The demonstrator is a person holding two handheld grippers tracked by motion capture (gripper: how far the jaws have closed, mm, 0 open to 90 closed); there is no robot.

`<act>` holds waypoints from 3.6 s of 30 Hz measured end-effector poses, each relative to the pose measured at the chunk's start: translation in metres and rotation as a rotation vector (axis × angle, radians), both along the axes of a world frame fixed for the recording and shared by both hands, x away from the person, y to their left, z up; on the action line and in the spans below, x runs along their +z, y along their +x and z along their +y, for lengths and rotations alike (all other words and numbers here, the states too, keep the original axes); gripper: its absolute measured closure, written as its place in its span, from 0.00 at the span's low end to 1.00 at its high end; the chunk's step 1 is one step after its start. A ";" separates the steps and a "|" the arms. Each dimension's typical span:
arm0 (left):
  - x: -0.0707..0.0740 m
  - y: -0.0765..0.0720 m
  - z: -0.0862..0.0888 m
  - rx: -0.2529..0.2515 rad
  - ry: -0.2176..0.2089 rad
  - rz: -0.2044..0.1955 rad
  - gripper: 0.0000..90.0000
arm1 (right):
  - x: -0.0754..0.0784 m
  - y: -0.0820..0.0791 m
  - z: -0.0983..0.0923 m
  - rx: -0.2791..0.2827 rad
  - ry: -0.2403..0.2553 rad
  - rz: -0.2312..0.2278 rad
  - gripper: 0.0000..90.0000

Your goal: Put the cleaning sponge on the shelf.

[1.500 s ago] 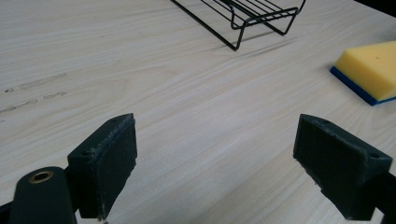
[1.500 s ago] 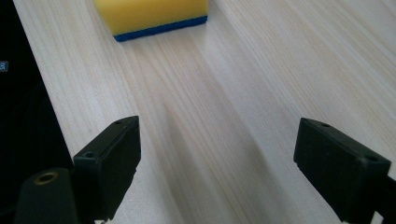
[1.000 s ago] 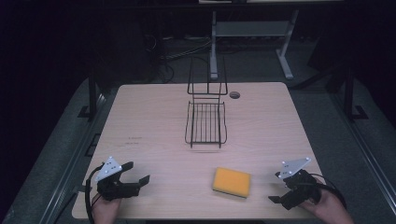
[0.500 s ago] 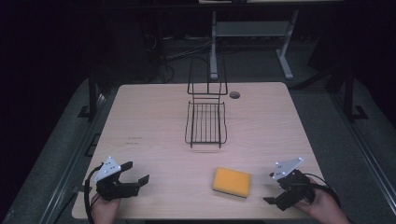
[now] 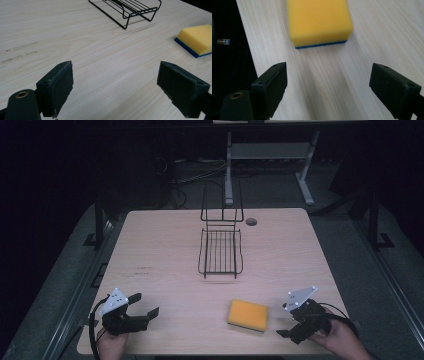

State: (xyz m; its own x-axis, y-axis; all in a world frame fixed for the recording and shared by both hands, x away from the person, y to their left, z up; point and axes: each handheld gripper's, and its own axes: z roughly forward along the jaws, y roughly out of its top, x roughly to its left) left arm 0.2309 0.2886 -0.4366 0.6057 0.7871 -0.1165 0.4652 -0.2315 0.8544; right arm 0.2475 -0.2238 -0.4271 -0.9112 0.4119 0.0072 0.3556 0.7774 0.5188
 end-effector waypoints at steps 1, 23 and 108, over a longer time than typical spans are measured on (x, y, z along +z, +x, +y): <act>0.000 0.000 0.000 0.001 0.001 0.000 0.14 | 0.001 0.001 0.002 0.007 0.000 -0.003 0.16; 0.001 -0.001 0.001 -0.004 0.000 -0.006 0.14 | 0.011 0.010 0.031 0.075 -0.015 -0.008 0.16; 0.002 -0.002 0.004 -0.003 -0.033 -0.008 0.14 | -0.024 0.041 0.102 0.167 -0.130 0.054 0.17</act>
State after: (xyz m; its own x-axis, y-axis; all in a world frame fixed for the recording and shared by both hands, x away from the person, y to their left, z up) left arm 0.2293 0.2929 -0.4341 0.6090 0.7812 -0.1372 0.4573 -0.2045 0.8655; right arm 0.2887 -0.1215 -0.4506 -0.9664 0.2564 0.0147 0.2413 0.8870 0.3937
